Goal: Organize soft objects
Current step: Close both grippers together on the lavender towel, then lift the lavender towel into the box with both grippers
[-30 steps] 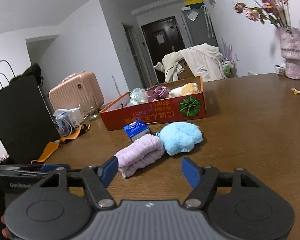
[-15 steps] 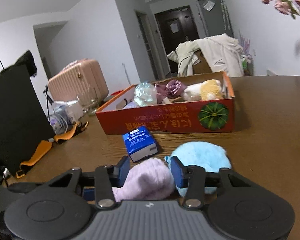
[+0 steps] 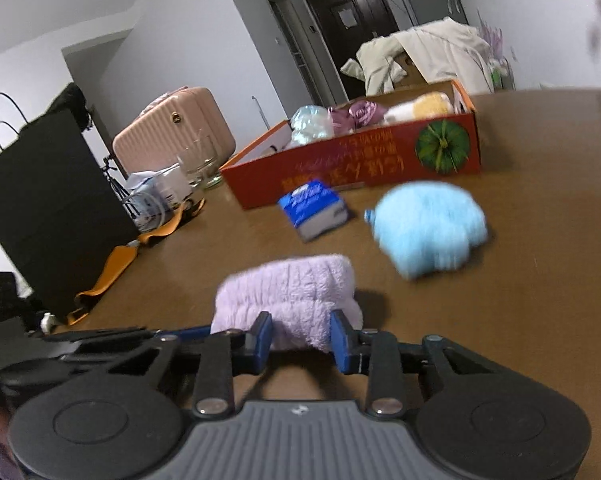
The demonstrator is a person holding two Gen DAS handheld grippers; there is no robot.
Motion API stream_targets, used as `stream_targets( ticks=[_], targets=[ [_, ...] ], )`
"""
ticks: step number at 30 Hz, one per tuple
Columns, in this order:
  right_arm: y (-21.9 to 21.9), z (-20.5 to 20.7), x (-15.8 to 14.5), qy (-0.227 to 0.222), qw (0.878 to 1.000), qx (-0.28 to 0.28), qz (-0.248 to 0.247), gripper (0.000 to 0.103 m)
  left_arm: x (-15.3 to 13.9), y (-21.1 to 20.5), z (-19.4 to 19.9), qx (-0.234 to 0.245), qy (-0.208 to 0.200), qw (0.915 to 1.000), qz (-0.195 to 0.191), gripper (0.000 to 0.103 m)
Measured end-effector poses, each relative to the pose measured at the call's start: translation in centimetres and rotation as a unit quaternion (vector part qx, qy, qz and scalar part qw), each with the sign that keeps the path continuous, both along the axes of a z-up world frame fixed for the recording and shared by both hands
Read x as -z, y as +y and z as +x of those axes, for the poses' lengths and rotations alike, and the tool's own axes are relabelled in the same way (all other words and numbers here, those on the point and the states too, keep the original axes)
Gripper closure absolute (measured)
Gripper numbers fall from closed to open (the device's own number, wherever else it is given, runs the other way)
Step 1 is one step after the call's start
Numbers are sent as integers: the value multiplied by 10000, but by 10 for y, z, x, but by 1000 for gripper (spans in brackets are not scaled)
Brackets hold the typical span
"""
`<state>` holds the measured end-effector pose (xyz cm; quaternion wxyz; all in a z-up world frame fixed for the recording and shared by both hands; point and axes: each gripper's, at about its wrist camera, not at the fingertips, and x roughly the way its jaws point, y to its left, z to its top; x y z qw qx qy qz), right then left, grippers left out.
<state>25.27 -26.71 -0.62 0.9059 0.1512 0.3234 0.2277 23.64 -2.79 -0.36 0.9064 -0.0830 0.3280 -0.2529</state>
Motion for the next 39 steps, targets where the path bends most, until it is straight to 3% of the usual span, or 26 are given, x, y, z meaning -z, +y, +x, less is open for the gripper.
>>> stream_targets(
  ticks=[3,8,14,16,18,24,29,30,35,39],
  targets=[
    [-2,-29,-5,27,9998,4,216,74,-4,4,-19,92,-15,9999,-119,78],
    [-1,-56,-20,-253,9996,9,133,74,-14,14,-41,-26,-162,9997,-159,76],
    [-8,-53,-19,-217,9994,220,164,68,-14,31,-40,-207,8,9989,-415,58],
    [-6,-49,-14,-163,9994,239,179,61,-13,33,-35,-271,127,9983,-503,49],
    [-2,-44,-9,-97,9995,235,194,61,-12,32,-29,-433,160,9977,-505,39],
    [1,-34,4,52,9989,330,339,61,-4,22,-11,-359,381,9973,-522,40],
    [-3,-26,10,168,9978,340,541,61,3,20,-7,-402,448,9964,-601,57],
    [-3,-25,11,174,9978,328,545,61,3,20,-7,-359,446,9963,-634,64],
    [-1,-21,14,234,9977,250,578,61,5,18,-6,-364,463,9966,-576,69],
    [-2,-21,15,240,9974,249,636,68,4,18,-5,-326,448,9968,-579,74]
  ],
)
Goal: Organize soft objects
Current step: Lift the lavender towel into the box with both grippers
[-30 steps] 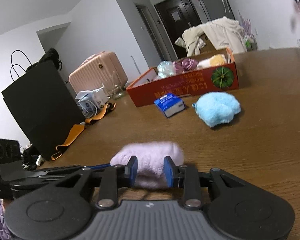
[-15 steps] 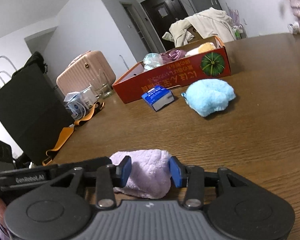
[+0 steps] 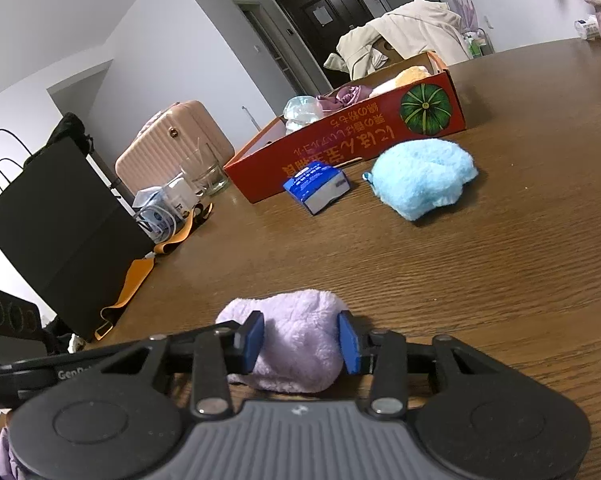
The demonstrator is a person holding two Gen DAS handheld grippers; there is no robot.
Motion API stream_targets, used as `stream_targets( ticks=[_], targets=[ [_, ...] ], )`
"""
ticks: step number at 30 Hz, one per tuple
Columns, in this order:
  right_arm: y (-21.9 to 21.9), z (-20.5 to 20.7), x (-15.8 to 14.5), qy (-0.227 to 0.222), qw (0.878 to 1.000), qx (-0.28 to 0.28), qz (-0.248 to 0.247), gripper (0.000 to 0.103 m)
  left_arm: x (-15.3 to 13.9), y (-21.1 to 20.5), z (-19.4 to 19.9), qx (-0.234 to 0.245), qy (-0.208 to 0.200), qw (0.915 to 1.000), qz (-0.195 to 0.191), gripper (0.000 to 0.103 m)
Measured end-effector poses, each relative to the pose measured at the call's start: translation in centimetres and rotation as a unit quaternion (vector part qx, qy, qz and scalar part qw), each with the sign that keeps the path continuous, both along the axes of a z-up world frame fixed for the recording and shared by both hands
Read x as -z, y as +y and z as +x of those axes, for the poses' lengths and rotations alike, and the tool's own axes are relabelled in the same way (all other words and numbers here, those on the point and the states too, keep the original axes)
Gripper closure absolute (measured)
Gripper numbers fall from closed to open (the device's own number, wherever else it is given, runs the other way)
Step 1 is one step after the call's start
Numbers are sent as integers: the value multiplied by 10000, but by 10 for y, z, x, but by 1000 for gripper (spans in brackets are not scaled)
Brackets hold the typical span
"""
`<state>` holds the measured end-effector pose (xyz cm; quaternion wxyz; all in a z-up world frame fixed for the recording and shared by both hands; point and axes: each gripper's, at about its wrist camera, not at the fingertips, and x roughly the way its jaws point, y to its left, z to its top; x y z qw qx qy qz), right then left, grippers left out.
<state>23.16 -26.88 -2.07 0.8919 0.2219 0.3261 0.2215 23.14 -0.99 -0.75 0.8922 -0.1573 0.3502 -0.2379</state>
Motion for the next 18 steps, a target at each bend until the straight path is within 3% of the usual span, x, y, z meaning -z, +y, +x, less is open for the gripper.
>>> stream_targets(
  ticks=[4,9,13,18],
  targets=[
    [-2,1,-6,-33,9999,20,113,74,-10,-2,1,15,-119,9999,2,77],
    [-9,22,-43,-475,9987,-64,158,75,-54,-9,29,155,-591,9981,29,77],
    [-21,66,-84,-992,9950,-68,34,75,-92,-24,81,289,-1033,9942,130,77],
    [-37,152,-113,-1083,9941,45,-27,75,-114,-50,173,396,-1069,9930,324,77]
  ],
)
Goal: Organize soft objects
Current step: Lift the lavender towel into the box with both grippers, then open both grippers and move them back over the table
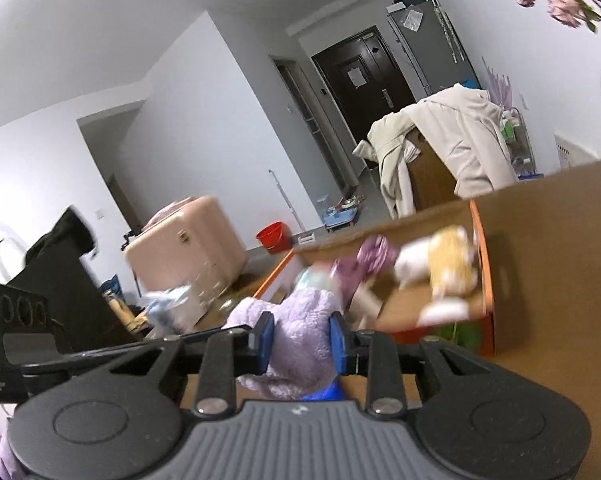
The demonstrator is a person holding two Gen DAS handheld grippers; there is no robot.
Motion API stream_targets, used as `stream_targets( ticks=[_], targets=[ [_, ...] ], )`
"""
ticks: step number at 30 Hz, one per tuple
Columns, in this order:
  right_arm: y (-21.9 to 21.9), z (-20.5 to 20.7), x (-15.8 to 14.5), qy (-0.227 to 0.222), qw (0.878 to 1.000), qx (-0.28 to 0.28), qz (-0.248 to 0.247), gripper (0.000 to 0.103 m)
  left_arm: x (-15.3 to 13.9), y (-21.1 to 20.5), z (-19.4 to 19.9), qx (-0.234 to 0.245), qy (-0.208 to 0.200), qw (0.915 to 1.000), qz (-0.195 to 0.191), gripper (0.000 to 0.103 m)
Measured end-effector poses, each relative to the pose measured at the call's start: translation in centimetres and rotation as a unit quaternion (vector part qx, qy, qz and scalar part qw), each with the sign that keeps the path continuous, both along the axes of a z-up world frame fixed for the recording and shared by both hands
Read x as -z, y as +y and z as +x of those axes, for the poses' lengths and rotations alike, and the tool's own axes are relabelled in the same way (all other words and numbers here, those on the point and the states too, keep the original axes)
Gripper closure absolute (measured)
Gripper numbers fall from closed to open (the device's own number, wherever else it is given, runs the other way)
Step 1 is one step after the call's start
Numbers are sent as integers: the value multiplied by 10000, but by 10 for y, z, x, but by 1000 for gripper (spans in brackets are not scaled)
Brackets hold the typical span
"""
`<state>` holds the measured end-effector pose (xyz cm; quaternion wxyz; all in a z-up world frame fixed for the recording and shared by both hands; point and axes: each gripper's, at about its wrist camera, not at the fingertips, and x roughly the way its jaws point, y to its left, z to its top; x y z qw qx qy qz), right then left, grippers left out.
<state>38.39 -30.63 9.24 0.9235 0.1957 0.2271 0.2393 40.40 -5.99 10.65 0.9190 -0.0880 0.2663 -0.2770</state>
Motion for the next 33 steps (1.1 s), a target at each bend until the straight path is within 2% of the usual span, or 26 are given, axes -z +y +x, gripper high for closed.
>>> stream_targets(
  ticks=[3,6,10,13,15,18,21,22,25,28,30,33],
  targets=[
    [-2,59,-3,155,9997,111,-160,75,5,-13,61,-111,299,9995,41,77],
    [-1,113,6,397,9985,192,-310,75,18,-18,112,-228,678,9974,-10,77],
    [3,165,24,688,9963,270,-437,75,36,-23,158,-312,926,9950,179,77],
    [10,189,42,942,9929,375,-629,75,50,-29,176,-419,1031,9925,513,77],
    [16,201,55,1152,9887,430,-854,74,54,-32,178,-425,957,9919,713,76],
    [27,208,70,1376,9823,413,-1202,71,55,-32,175,-348,888,9929,709,74],
    [29,207,74,1431,9818,412,-1183,71,47,-31,164,-315,767,9938,745,72],
    [28,205,72,1418,9819,450,-1170,67,42,-31,160,-323,720,9938,778,72],
    [25,192,54,1267,9833,495,-1213,58,22,-29,147,-342,577,9943,835,70],
    [18,173,25,1003,9858,515,-1248,55,0,-21,127,-357,450,9952,793,67],
    [13,153,4,788,9874,511,-1273,50,-17,-15,108,-372,331,9955,803,66],
    [6,116,-26,480,9887,493,-1329,45,-42,-4,73,-387,25,9955,864,59]
  ],
)
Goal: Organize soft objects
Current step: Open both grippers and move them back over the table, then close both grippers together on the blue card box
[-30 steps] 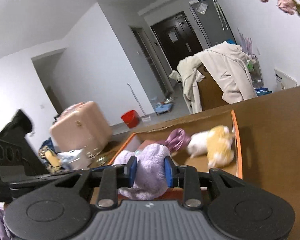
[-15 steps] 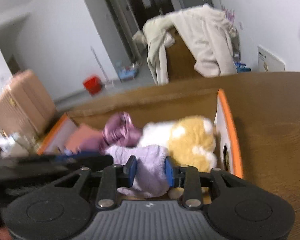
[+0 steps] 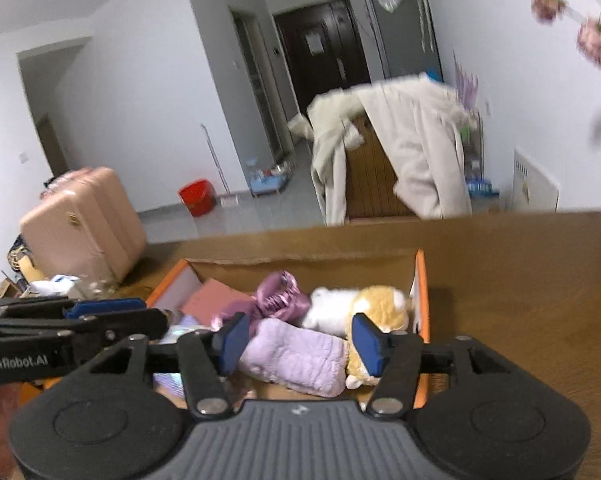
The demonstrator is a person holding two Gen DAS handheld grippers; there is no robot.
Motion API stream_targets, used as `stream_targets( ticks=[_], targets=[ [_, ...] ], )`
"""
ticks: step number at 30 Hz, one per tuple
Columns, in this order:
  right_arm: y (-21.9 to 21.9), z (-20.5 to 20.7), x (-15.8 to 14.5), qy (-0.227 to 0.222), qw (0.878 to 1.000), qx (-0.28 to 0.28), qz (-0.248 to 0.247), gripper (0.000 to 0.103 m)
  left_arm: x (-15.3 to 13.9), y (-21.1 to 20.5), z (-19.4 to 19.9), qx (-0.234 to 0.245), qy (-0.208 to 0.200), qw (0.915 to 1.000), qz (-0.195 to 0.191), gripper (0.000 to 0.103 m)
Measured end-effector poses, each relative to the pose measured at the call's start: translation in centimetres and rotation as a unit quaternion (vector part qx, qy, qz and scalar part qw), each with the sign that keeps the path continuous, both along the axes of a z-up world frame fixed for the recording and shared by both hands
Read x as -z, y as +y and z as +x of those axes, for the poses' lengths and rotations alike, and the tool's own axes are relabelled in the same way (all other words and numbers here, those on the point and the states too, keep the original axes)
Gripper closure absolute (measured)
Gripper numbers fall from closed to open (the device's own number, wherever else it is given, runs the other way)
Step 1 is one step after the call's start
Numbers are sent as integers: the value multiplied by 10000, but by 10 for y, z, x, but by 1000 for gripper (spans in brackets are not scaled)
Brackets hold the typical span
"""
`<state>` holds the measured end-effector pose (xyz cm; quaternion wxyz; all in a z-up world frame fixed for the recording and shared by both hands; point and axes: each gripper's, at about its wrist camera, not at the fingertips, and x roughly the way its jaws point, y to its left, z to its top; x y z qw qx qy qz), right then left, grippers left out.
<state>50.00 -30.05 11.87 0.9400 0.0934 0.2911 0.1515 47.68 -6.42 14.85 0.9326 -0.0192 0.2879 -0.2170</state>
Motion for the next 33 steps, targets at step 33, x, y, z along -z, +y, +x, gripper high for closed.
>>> stream_targets(
  ticks=[33],
  targets=[
    [31,-358,40,-940,9935,-624,129,19,58,96,-336,-824,-726,9936,-244,20]
  ],
)
